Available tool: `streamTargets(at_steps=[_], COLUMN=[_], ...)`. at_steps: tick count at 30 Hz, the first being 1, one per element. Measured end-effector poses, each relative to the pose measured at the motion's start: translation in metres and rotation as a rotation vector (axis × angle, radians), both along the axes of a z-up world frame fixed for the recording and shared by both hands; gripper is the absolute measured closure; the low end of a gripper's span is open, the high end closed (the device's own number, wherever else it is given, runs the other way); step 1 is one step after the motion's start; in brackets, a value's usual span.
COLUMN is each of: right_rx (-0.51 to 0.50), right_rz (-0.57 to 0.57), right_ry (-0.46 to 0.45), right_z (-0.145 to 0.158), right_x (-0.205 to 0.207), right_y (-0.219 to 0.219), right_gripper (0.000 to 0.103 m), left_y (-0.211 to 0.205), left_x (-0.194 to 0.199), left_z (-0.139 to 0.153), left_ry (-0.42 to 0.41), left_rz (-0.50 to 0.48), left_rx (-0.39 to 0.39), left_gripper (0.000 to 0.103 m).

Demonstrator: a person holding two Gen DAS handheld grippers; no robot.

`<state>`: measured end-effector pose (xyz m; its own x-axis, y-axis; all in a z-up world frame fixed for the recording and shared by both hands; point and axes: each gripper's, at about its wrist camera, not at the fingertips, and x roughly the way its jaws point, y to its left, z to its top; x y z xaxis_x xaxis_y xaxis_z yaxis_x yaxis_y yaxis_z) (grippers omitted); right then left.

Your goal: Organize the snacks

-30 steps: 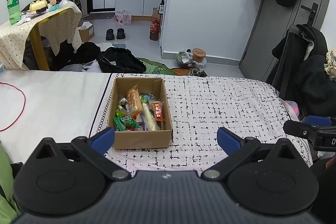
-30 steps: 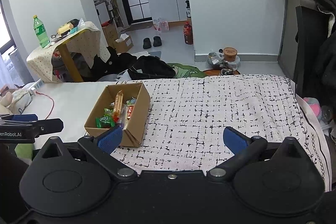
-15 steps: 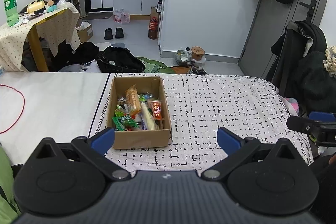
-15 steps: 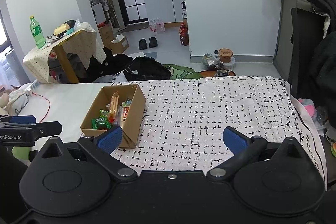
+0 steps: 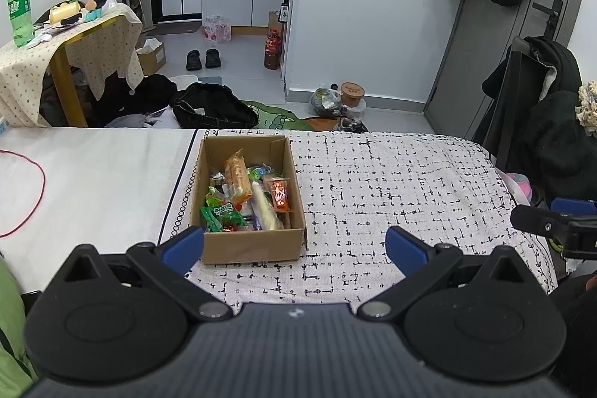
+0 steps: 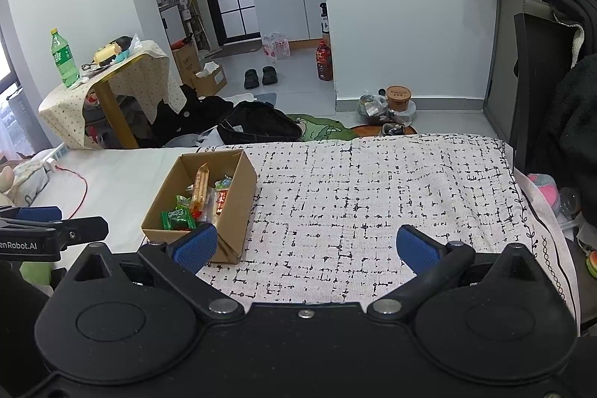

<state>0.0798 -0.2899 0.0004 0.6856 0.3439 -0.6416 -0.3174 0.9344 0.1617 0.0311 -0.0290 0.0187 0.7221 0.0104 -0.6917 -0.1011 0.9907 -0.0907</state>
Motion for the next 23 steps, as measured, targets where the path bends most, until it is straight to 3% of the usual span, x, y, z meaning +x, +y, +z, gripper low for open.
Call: streamTargets(at_steps=[23], right_rx=[0.008], right_rz=[-0.003], right_ry=[0.006], right_z=[-0.0015], right_x=[-0.0012], right_y=[0.0018], right_gripper=[0.000], left_y=[0.0000], left_x=[-0.0020], left_z=[0.0012], left_ry=[-0.006], left_rz=[-0.002], left_rx=[0.010], left_gripper=[0.000])
